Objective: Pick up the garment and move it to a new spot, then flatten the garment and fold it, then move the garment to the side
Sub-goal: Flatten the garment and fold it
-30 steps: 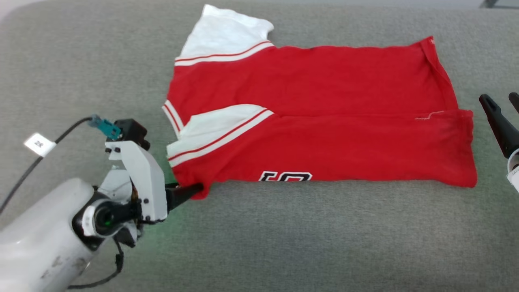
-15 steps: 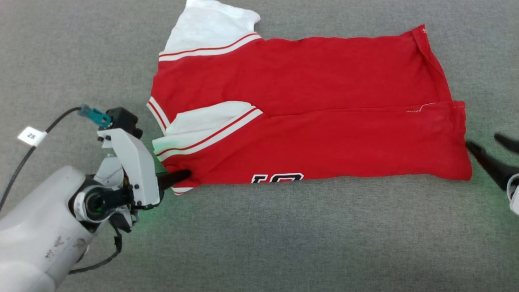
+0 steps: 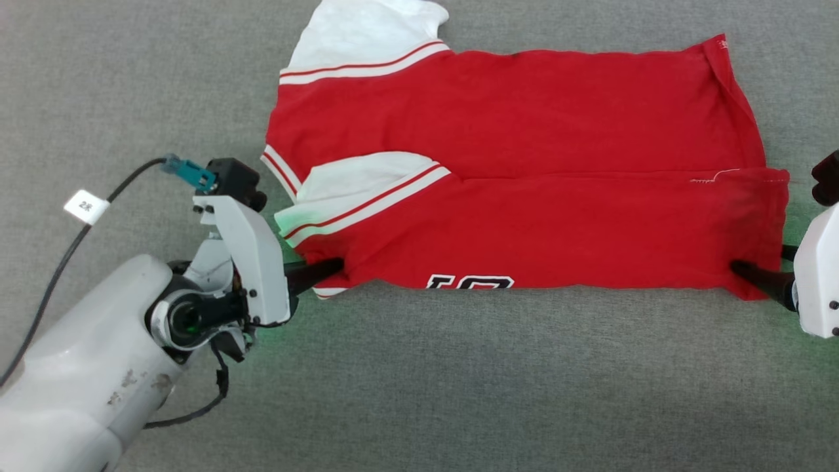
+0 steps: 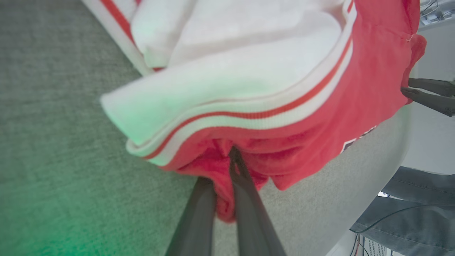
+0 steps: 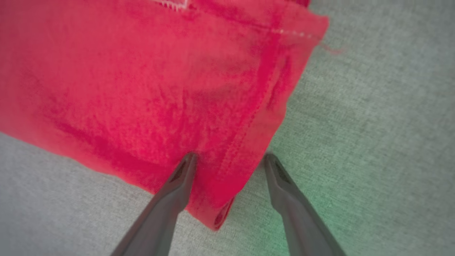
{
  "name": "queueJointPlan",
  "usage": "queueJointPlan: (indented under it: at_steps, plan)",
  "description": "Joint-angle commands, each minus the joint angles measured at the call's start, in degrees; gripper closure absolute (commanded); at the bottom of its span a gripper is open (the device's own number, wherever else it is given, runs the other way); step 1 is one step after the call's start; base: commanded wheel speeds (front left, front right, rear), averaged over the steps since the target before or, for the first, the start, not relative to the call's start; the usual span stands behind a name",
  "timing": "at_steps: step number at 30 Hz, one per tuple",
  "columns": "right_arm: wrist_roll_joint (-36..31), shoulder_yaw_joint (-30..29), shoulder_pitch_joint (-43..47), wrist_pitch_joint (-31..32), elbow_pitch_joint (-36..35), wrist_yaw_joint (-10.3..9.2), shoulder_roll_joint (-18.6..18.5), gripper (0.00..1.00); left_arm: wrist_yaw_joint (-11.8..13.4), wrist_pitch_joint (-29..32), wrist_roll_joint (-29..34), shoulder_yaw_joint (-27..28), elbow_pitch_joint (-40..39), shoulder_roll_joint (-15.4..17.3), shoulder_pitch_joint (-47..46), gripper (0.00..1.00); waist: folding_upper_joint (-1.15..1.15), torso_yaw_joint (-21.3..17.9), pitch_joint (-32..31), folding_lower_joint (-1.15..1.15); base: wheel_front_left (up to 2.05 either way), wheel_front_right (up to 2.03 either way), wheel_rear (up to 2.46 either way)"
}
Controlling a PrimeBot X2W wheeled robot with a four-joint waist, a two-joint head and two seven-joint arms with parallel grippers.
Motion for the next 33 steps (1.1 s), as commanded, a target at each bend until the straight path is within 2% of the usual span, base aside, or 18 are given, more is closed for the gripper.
queueJointPlan:
  at_steps: [1,4,8,16,17,24,29,30,31,32,33]
  plan:
    - [-0.1,1.9,0.8,-0.4,2.6,-0.04,2.1,1.00,-0.2,0.0,0.2,-1.5,1.2,-2.3,1.9,1.00,0.00,0.5,0.2,0.00,0.00,0.00,0.00]
    - [0.7,2.7,1.1,-1.4,3.3,-0.02,2.9,1.00,-0.7,-0.7,-0.1,-1.1,2.2,-2.4,2.2,1.00,0.00,0.7,0.0,0.00,0.00,0.00,0.00]
    - [0.7,2.3,1.8,-3.7,1.7,-0.01,1.7,1.00,-1.6,-1.2,-0.4,-0.6,2.1,-1.3,3.2,1.00,0.00,0.7,-1.0,0.00,0.00,0.00,0.00]
    - [1.7,-0.6,8.1,-5.8,-5.7,-0.02,-2.3,1.00,-2.0,-1.7,-2.3,1.4,-6.3,7.1,7.7,1.00,0.00,1.1,-3.5,0.00,0.00,0.00,0.00]
    - [1.7,-0.6,8.1,-5.8,-5.7,-0.02,-2.3,1.00,-2.0,-1.7,-2.3,1.4,-6.3,7.1,7.7,1.00,0.00,1.1,-3.5,0.00,0.00,0.00,0.00]
    - [1.9,-6.2,18.1,-3.7,-13.3,-0.02,-3.7,1.00,1.1,-2.7,-3.8,2.4,-20.2,15.6,13.8,1.00,0.00,1.6,-4.3,0.00,0.00,0.00,0.00]
    - [1.2,-10.7,24.9,-2.3,-19.3,-0.02,-3.1,1.00,3.7,-4.6,-3.5,2.5,-27.1,18.6,17.1,1.00,0.00,2.1,-4.2,0.00,0.00,0.00,0.00]
    - [0.7,-11.6,25.7,-2.6,-20.3,-0.02,-2.9,0.80,4.0,-5.4,-3.2,2.8,-27.6,18.8,17.4,0.67,0.00,2.1,-4.3,0.00,0.00,0.00,0.00]
    - [0.1,-12.5,26.2,-3.0,-20.9,-0.02,-2.4,0.24,4.4,-6.4,-2.8,3.1,-27.8,18.9,17.7,0.35,0.00,2.1,-4.5,0.00,0.00,0.00,0.00]
    - [-0.4,-13.6,26.5,-3.5,-21.6,-0.02,-1.8,0.00,4.8,-7.4,-2.6,3.3,-27.9,18.9,18.1,0.00,0.00,2.1,-4.7,0.00,0.00,0.00,0.00]
    - [-0.8,-14.6,26.8,-4.0,-22.2,-0.02,-1.2,0.00,5.1,-8.7,-2.2,3.7,-28.0,18.9,18.4,0.00,0.00,2.1,-4.9,0.00,0.00,0.00,0.00]
